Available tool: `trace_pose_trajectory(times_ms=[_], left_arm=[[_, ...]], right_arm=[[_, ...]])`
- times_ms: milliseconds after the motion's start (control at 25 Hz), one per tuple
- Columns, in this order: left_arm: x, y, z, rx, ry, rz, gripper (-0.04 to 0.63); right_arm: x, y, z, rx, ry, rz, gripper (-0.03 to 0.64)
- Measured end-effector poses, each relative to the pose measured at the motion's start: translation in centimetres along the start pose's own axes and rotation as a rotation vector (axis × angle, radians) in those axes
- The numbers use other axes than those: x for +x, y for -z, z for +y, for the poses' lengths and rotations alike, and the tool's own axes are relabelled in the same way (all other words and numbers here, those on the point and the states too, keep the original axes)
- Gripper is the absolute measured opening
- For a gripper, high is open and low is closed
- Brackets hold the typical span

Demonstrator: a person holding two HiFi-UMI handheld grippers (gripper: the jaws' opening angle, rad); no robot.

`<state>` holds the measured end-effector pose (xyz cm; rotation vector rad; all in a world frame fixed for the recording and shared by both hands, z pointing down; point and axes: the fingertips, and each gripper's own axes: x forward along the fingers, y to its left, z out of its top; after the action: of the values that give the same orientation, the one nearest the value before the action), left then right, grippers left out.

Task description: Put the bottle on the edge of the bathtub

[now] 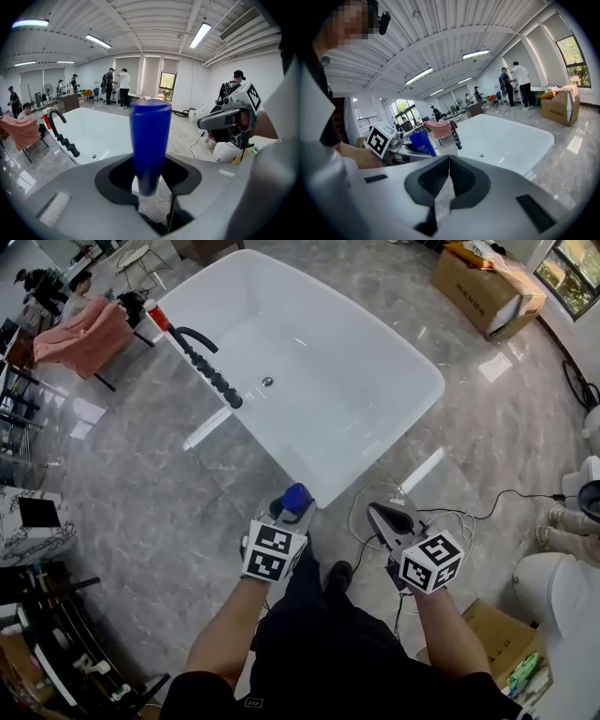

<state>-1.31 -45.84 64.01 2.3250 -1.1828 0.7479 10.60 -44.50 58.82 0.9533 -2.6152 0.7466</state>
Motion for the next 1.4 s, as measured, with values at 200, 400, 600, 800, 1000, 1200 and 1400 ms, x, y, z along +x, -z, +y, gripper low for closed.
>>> trace_pose_trajectory(times_ms=[200, 400, 600, 800, 1000, 1200, 1400], left_arm=[[3.1, 1.5, 1.1, -0.016, 0.023, 0.025, 0.163], [6.2, 3.1, 1.8, 0.000, 0.040, 0.052, 0.163], [9.1, 4.6, 1.6, 0.005, 0.069, 0.076, 0.163], [11.9, 6.9, 2.0, 0.010, 0.090, 0.111, 0.163], [14.8, 9.2, 2.1, 0.066, 0.113, 0.145, 0.163], [16.9, 10.0, 1.6, 0.089, 0.139, 0.136, 0.163], [18.6, 11.7, 1.5, 0.101, 0.133, 0.146, 0.163]], right_arm=[[2.0, 1.3, -0.9, 0.016, -0.001, 0.040, 0.012], [3.7, 2.6, -1.8, 0.042, 0.006, 0.065, 0.012], [5.0, 3.4, -3.2, 0.072, 0.024, 0.075, 0.012], [6.1, 4.2, -4.1, 0.100, 0.035, 0.086, 0.012], [6.6, 5.5, -4.9, 0.125, 0.055, 0.104, 0.012], [6.4, 6.7, -6.1, 0.145, 0.075, 0.123, 0.012], [6.5, 7.6, -6.9, 0.157, 0.088, 0.134, 0.012]])
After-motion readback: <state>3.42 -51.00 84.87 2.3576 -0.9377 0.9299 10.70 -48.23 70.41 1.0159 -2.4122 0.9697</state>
